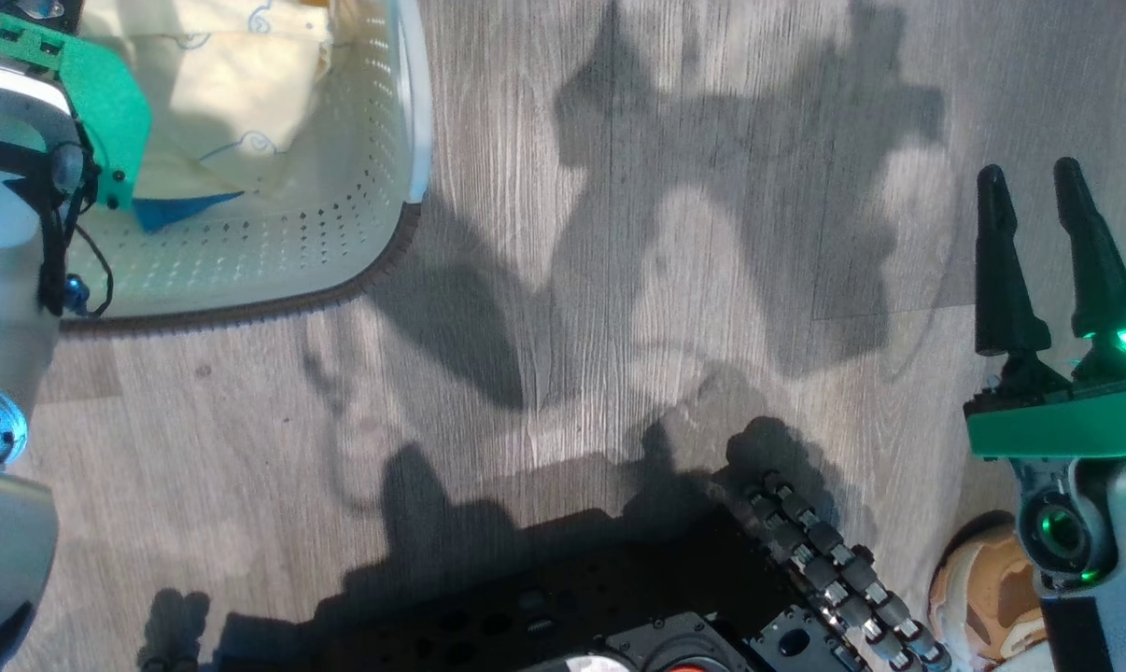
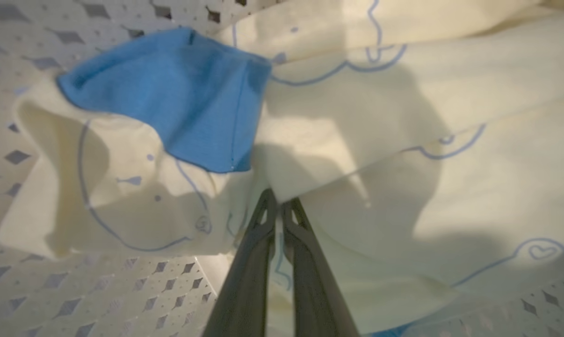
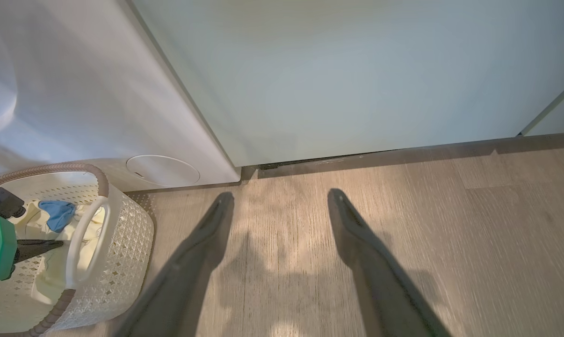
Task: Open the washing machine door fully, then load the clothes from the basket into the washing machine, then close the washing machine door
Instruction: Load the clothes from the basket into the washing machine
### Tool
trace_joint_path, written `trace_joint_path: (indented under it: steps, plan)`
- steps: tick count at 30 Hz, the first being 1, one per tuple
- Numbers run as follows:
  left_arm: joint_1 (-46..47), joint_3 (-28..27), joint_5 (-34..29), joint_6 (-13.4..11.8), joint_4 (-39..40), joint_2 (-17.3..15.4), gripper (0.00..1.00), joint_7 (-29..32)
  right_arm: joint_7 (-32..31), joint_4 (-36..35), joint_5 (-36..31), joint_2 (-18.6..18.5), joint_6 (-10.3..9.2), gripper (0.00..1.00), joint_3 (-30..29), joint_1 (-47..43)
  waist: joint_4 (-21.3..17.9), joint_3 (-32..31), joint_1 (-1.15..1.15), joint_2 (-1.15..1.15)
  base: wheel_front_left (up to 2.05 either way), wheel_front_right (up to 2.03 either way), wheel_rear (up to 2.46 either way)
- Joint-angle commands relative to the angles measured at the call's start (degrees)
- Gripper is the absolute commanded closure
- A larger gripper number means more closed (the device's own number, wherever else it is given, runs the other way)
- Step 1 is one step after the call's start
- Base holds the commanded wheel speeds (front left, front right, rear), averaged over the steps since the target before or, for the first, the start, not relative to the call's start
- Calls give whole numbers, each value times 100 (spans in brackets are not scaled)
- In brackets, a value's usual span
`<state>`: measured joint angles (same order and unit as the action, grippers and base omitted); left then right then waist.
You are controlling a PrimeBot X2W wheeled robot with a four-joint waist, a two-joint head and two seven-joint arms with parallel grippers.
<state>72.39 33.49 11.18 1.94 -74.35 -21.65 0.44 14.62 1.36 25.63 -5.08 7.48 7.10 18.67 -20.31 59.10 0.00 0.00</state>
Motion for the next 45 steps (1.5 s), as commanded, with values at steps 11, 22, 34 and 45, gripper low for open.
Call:
trace_joint_path:
  steps: [11,22,34,45]
  plan:
    - [-134,-152,325,272,40,-154,100,-536,38,-56,-4,-55,1,0,177,-17,-51,-215,0,0,0,0,0]
    - [-652,-476,918,456,40,69,100,-1118,38,146,39,-9,1,0,220,187,119,-918,0,0,0,0,0]
    - [-1654,-745,1568,550,308,483,100,-1525,38,264,13,-66,1,0,176,-103,435,-2096,0,0,0,0,0]
    - [-2840,-1057,2103,554,1459,428,100,-1543,38,386,15,-108,1,0,189,-482,552,-3060,0,0,0,0,0]
